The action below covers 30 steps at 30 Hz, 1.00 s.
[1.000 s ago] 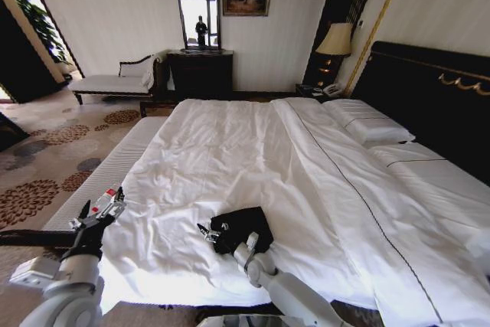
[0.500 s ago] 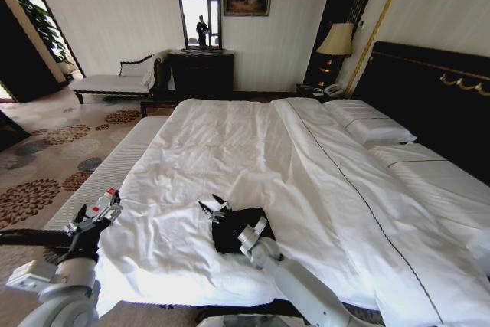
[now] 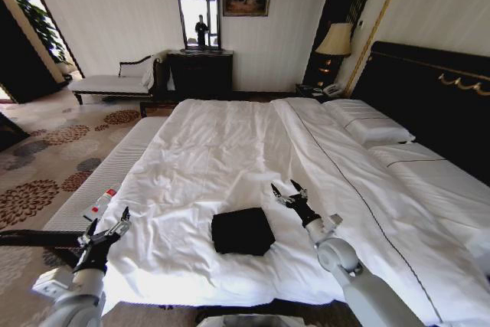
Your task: Fold the clothes on the bed.
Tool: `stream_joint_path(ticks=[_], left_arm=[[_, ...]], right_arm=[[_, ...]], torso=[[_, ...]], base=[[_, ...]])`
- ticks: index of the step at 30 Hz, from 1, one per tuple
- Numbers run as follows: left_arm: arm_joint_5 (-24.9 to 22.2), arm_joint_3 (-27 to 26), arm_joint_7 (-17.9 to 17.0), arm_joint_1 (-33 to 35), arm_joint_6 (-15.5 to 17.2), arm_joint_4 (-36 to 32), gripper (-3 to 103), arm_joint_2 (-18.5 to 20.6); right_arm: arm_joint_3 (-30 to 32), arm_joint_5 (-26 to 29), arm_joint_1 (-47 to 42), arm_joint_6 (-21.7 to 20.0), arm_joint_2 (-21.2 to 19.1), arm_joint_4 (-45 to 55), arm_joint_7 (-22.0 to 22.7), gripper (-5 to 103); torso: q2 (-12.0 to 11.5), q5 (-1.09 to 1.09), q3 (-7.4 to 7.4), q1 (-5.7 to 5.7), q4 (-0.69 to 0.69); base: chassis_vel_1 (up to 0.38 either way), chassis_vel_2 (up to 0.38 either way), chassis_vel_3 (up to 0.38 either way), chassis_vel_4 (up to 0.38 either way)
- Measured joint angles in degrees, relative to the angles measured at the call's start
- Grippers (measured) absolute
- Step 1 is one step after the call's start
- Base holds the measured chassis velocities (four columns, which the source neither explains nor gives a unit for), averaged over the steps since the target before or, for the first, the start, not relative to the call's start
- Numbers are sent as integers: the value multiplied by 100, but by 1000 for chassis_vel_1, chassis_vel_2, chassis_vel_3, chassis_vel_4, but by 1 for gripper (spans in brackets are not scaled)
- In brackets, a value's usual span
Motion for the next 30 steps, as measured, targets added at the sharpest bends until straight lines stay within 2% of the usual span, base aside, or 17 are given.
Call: stream_joint_path(ticks=[3, 5, 9, 11, 12, 13, 14, 15, 16, 17, 19, 21, 26, 28, 30], left_arm=[[185, 121, 143, 268, -309, -205, 100, -53], [292, 233, 199, 394, -347, -415, 100, -93], [415, 417, 239, 499, -352, -726, 100, -152], [424, 616, 196, 586, -185, -1050, 100, -168], [424, 616, 196, 586, -185, -1050, 100, -168], [353, 709, 131, 639, -5, -1208, 100, -156], [338, 724, 121, 647, 29, -1233, 100, -152], [112, 823, 31, 708, 344, -1353, 100, -104], [-16, 841, -2, 719, 509, -1364, 100, -71], [-16, 841, -2, 719, 509, -1364, 100, -71], [-333, 807, -107, 695, 975, -1364, 100, 48], [-493, 739, -198, 644, 1204, -1364, 100, 150], [-467, 799, -220, 546, 1327, -1365, 100, 337], [-316, 883, -152, 526, 1273, -1365, 100, 341], [-86, 949, -39, 473, 1037, -1398, 100, 292]], right_arm=[[586, -566, -741, -48, 539, 563, 361, 100], [936, -894, -1179, -236, 814, 940, 619, 100], [1300, -1236, -1627, -356, 1102, 1407, 942, 100], [1554, -1409, -1958, -388, 1304, 1814, 1162, 100], [1554, -1409, -1958, -388, 1304, 1814, 1162, 100], [1649, -1469, -2049, -390, 1378, 1958, 1196, 100], [1664, -1477, -2061, -391, 1389, 1982, 1198, 100], [1756, -1499, -2139, -392, 1462, 2149, 1205, 100], [1779, -1488, -2176, -402, 1496, 2232, 1207, 100], [1779, -1488, -2176, -402, 1496, 2232, 1207, 100], [1804, -1420, -2272, -435, 1613, 2476, 1209, 100], [1780, -1398, -2320, -449, 1671, 2534, 1208, 100], [1674, -1327, -2308, -455, 1721, 2375, 1076, 100], [1643, -1310, -2266, -431, 1721, 2256, 950, 100], [1545, -1248, -2158, -381, 1683, 2071, 834, 100]], torso=[[0, 0, 0, 0, -1], [0, 0, 0, 0, -5], [1, -1, 0, -1, -5], [0, 0, 0, -1, -3], [0, 0, 0, -1, -3], [0, -1, 1, 0, -3], [0, 0, 1, 0, -2], [0, 0, 1, 0, -2], [0, 1, 1, 0, 0], [0, 1, 1, 0, 0], [1, -2, 0, 0, -2], [0, -2, 1, -1, -3], [0, 0, 1, 0, -3], [-1, 0, 1, 0, -3], [-1, 1, 1, 0, -3]], base=[[0, 0, 0, 0], [0, 0, 0, 0], [0, 0, 0, 0], [0, 0, 0, 0], [0, 0, 0, 0], [0, 0, 0, 0], [0, 0, 0, 0], [0, 0, 0, 0], [0, 0, 0, 0], [0, 0, 0, 0], [0, 0, 0, 0], [0, 0, 0, 0], [0, 0, 0, 0], [0, 0, 0, 0], [0, 0, 0, 0]])
